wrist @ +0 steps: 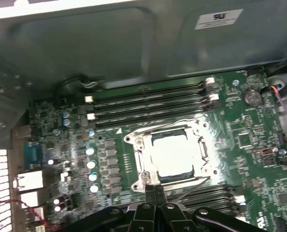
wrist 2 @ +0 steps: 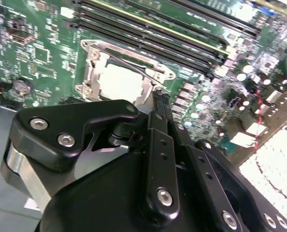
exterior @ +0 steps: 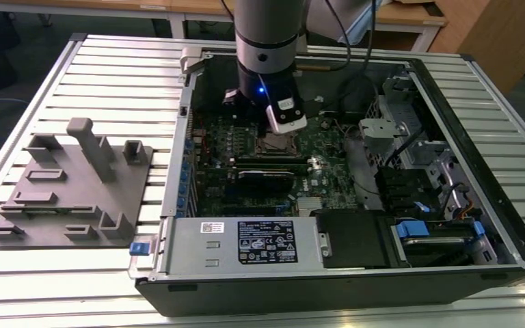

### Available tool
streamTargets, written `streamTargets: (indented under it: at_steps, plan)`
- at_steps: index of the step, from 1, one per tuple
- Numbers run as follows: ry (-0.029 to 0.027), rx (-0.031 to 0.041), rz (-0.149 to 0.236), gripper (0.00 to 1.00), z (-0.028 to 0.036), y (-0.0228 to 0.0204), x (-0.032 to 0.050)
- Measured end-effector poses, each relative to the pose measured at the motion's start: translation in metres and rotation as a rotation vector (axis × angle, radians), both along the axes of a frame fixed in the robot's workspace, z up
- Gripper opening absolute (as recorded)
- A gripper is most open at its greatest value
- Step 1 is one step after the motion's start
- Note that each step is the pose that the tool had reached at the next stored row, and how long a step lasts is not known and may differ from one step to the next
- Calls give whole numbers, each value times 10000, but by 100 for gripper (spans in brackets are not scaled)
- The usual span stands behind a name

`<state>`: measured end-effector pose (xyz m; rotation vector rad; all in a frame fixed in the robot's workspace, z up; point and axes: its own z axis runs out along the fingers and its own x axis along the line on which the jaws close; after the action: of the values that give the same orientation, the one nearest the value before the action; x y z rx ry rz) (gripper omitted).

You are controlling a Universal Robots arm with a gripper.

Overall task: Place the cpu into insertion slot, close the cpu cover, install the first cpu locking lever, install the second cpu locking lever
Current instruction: 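Install the second cpu locking lever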

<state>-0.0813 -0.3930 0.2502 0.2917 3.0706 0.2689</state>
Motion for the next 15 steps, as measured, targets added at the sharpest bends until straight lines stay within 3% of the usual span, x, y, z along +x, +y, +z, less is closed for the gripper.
streamTargets:
  at_steps: [6,12,15]
  plan:
    - [1,1,1,11,0,-13,79]
    - [2,0,1,11,-4,-93,85]
    - [0,-29,-1,11,-18,-110,85]
